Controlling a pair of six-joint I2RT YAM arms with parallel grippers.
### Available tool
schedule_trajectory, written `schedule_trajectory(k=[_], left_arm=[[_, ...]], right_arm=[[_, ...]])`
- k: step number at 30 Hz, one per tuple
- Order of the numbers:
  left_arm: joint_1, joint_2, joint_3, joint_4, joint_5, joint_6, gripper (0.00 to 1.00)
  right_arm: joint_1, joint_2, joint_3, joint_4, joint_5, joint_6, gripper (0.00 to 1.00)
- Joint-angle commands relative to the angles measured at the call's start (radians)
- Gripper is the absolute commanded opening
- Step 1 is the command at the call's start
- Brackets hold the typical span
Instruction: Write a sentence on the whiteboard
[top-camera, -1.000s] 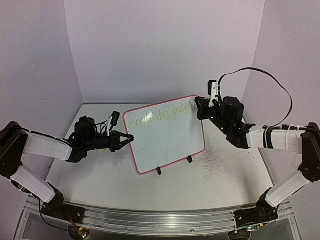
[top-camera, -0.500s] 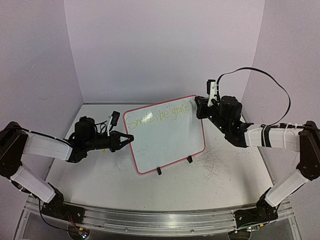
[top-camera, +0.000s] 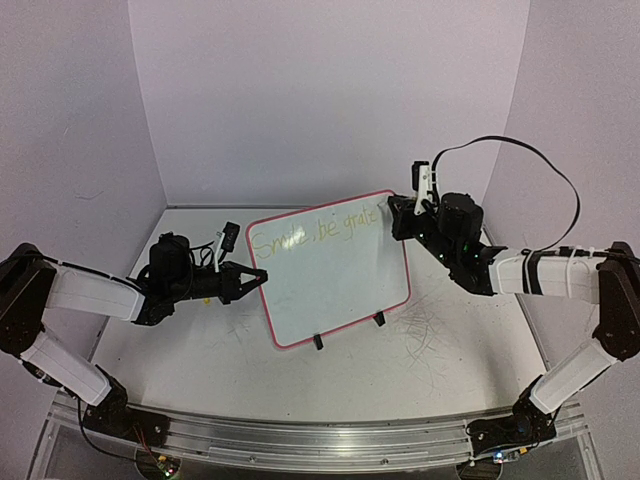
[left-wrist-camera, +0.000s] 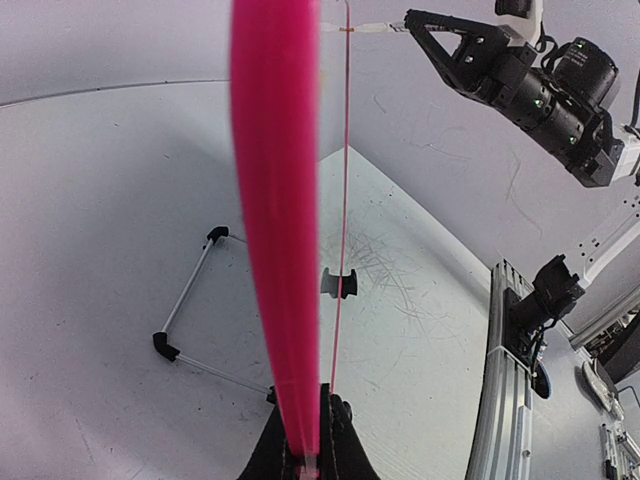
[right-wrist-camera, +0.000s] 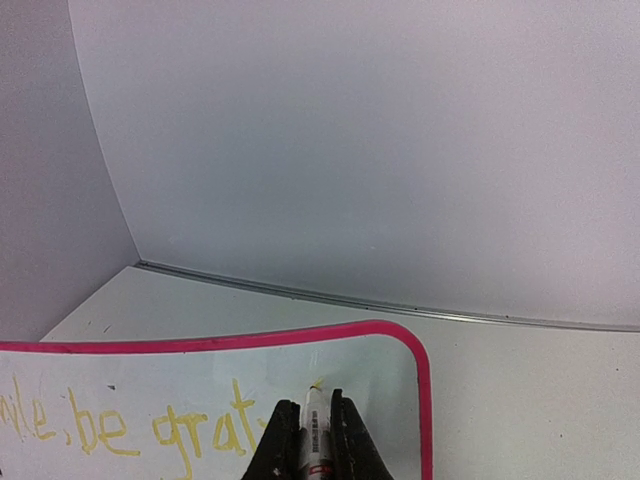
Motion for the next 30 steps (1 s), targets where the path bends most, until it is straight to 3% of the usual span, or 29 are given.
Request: schedule_trajectory(k=[1, 16, 30], left_arm=[[0.008, -0.03, -0.011, -0.006, -0.049, 0.072, 0.0], [0.009, -0.033, -0.012, -0.007, -0.049, 0.072, 0.0], [0.009, -0.022, -0.007, -0.006, -0.047, 0.069, 0.0]], right_arm=[[0.006, -0.013, -0.022, -0.019, -0.007, 0.012, 0.0], [0.027, -0.052, -0.114, -0.068, 0.005, 0.05, 0.0], [0.004, -0.098, -0.031, -0.047, -0.059, 0.063, 0.0]])
